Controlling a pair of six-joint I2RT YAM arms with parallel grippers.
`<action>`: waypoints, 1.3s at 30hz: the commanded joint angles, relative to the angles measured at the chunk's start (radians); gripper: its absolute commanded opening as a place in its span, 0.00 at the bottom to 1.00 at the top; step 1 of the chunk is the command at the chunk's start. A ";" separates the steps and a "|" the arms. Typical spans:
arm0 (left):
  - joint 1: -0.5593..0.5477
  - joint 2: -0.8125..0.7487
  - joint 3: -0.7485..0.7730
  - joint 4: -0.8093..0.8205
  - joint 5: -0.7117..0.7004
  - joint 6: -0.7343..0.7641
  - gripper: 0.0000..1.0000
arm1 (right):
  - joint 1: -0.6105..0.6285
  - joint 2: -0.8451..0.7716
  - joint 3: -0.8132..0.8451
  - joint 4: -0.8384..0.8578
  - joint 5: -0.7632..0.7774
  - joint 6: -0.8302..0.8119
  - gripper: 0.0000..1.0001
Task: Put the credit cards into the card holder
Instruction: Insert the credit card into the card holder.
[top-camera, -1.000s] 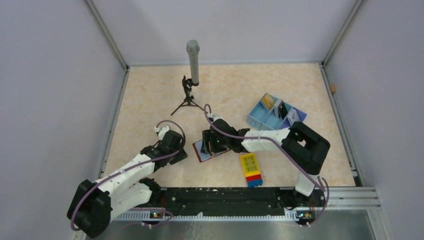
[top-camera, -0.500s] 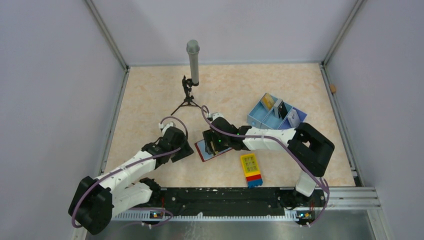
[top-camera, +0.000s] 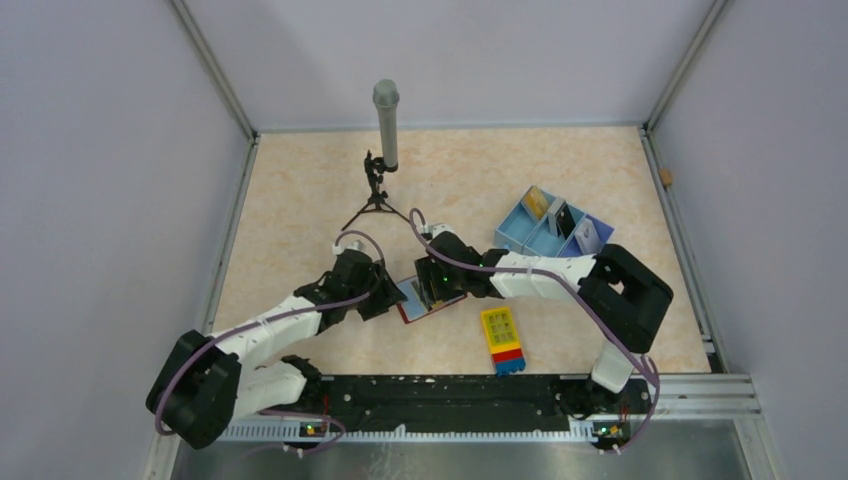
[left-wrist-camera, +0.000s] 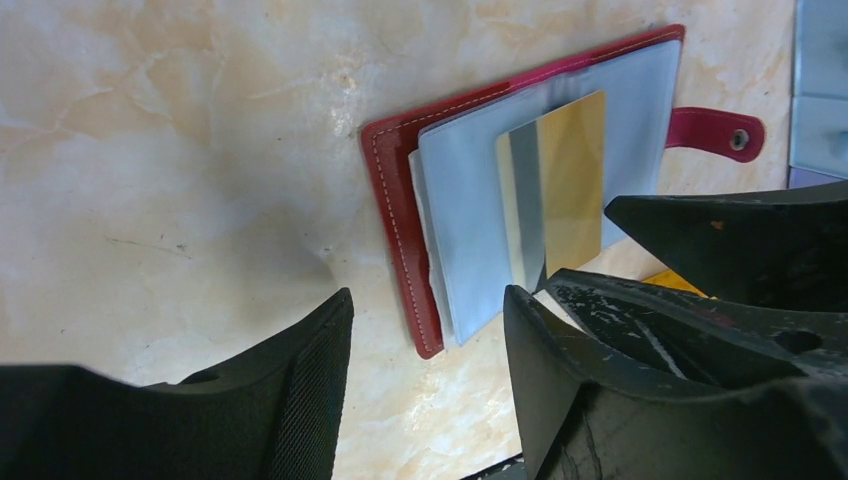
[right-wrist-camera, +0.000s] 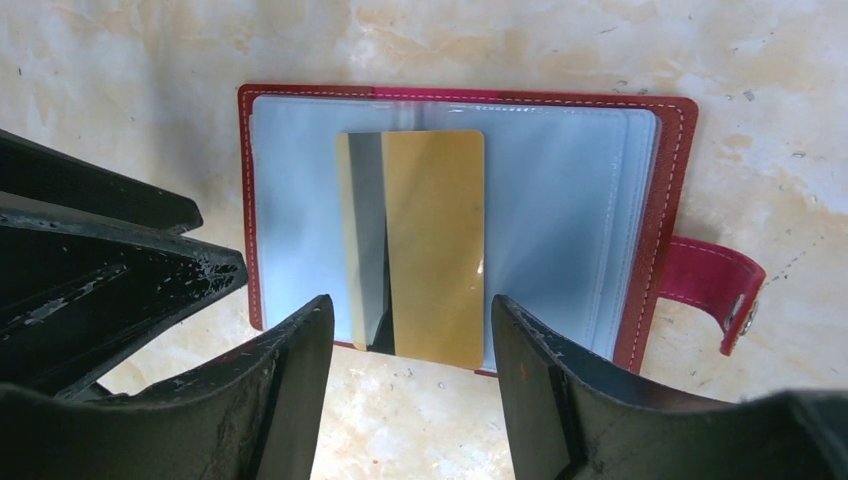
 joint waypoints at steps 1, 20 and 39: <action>-0.001 0.037 -0.011 0.074 0.021 -0.020 0.58 | -0.009 -0.035 -0.012 0.018 -0.013 0.010 0.56; -0.002 0.132 -0.043 0.153 0.033 -0.026 0.35 | 0.005 0.007 -0.021 0.086 -0.105 0.087 0.39; -0.002 0.066 -0.004 0.049 -0.023 0.024 0.37 | 0.011 -0.164 -0.127 0.115 -0.050 0.033 0.53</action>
